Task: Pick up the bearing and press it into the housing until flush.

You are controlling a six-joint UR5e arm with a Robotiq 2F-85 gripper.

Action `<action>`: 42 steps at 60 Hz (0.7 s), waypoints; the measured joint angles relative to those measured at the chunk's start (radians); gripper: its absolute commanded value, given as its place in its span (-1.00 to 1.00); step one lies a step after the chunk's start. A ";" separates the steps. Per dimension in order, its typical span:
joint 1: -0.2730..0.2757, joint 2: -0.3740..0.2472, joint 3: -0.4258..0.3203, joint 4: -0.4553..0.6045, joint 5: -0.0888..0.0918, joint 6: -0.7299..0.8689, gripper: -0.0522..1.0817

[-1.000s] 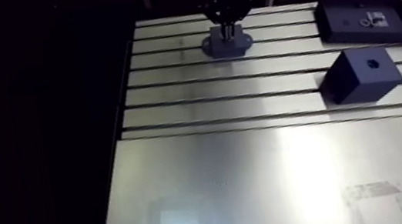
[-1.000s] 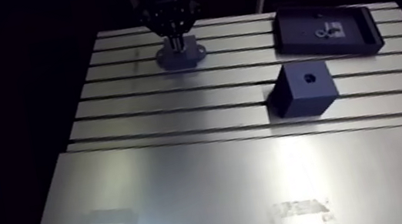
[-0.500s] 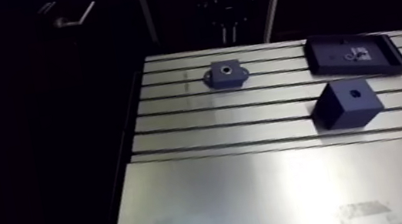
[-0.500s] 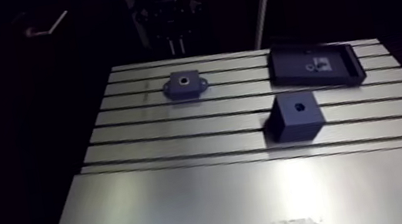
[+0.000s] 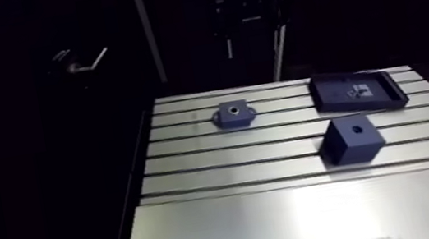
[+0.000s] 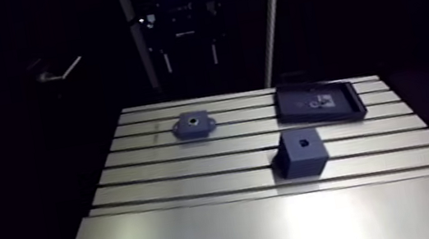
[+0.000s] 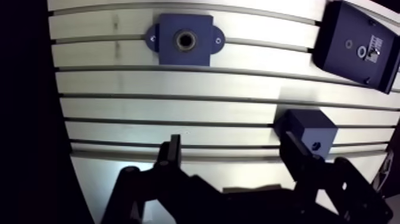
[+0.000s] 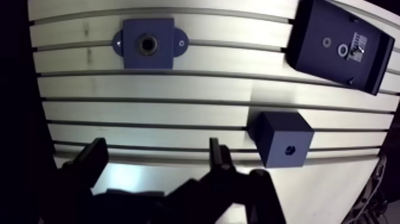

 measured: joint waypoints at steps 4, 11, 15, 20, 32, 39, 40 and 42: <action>-0.010 -0.023 -0.004 0.030 -0.007 -0.011 -0.91; -0.026 -0.055 -0.010 0.068 -0.015 -0.026 -0.91; -0.035 -0.074 -0.012 0.087 -0.019 -0.036 -0.91; -0.046 -0.097 -0.016 0.109 -0.024 -0.049 -0.90; -0.075 -0.156 -0.026 0.154 -0.027 -0.082 -0.90; -0.091 -0.189 -0.033 0.172 -0.015 -0.095 -0.90; -0.093 -0.193 -0.034 0.174 -0.013 -0.097 -0.90; -0.096 -0.200 -0.036 0.177 -0.010 -0.099 -0.90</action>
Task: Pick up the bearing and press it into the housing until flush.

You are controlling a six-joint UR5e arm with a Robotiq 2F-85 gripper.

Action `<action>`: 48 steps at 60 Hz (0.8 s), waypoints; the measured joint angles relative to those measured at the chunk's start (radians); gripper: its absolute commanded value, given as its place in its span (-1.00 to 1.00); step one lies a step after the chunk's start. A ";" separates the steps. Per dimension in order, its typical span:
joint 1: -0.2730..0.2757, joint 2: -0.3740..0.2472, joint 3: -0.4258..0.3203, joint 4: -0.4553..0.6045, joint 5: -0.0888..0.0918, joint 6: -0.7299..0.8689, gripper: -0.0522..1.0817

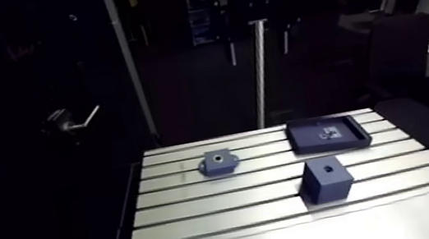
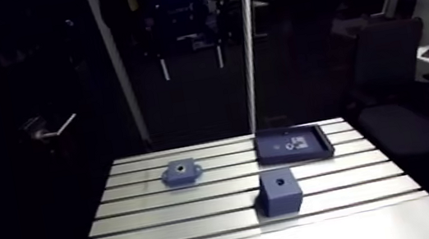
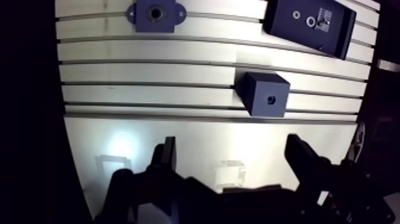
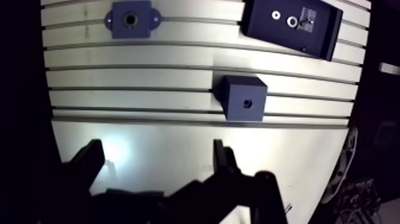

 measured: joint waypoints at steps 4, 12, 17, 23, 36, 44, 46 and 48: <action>-0.004 -0.010 -0.003 0.004 0.004 -0.003 -0.90; -0.010 -0.020 -0.010 0.007 0.006 -0.006 -0.90; -0.012 -0.023 -0.014 0.007 0.010 -0.006 -0.90; -0.013 -0.023 -0.017 0.007 0.014 -0.007 -0.90; -0.014 -0.023 -0.024 0.007 0.019 -0.008 -0.90; -0.014 -0.023 -0.029 0.007 0.020 -0.008 -0.90; -0.014 -0.023 -0.029 0.007 0.020 -0.008 -0.90; -0.014 -0.023 -0.030 0.007 0.020 -0.008 -0.90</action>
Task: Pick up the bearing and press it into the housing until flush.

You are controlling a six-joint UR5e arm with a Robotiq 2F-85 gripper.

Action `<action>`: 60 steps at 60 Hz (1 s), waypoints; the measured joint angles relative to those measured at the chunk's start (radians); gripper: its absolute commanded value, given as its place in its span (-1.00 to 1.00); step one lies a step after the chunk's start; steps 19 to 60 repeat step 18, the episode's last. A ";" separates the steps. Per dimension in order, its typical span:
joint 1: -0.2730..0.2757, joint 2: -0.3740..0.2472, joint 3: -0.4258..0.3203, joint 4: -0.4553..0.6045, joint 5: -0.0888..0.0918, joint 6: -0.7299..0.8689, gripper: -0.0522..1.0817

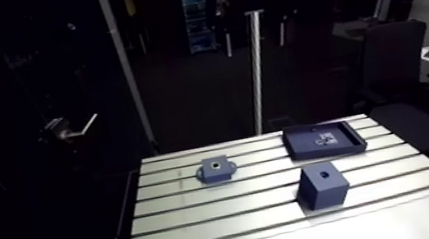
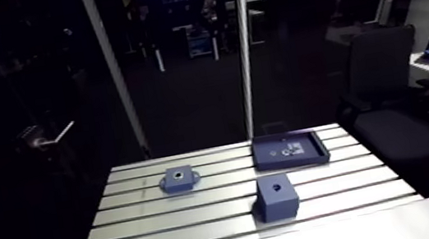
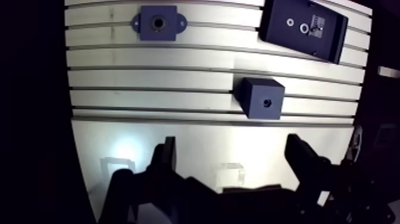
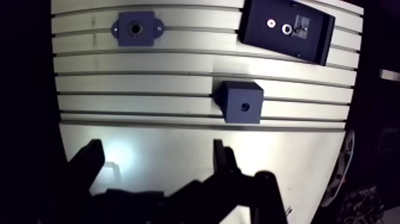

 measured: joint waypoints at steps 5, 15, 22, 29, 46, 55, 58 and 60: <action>0.000 0.000 0.000 0.000 -0.001 -0.001 -0.90; 0.001 0.001 0.001 0.000 -0.002 -0.003 -0.90; 0.002 0.003 0.000 -0.001 -0.003 -0.003 -0.90; 0.002 0.003 0.000 -0.001 -0.003 -0.003 -0.90; 0.002 0.003 0.000 -0.001 -0.003 -0.003 -0.90; 0.002 0.003 0.000 -0.001 -0.003 -0.003 -0.90; 0.002 0.003 0.000 -0.001 -0.003 -0.003 -0.90; 0.002 0.003 0.000 -0.001 -0.003 -0.003 -0.90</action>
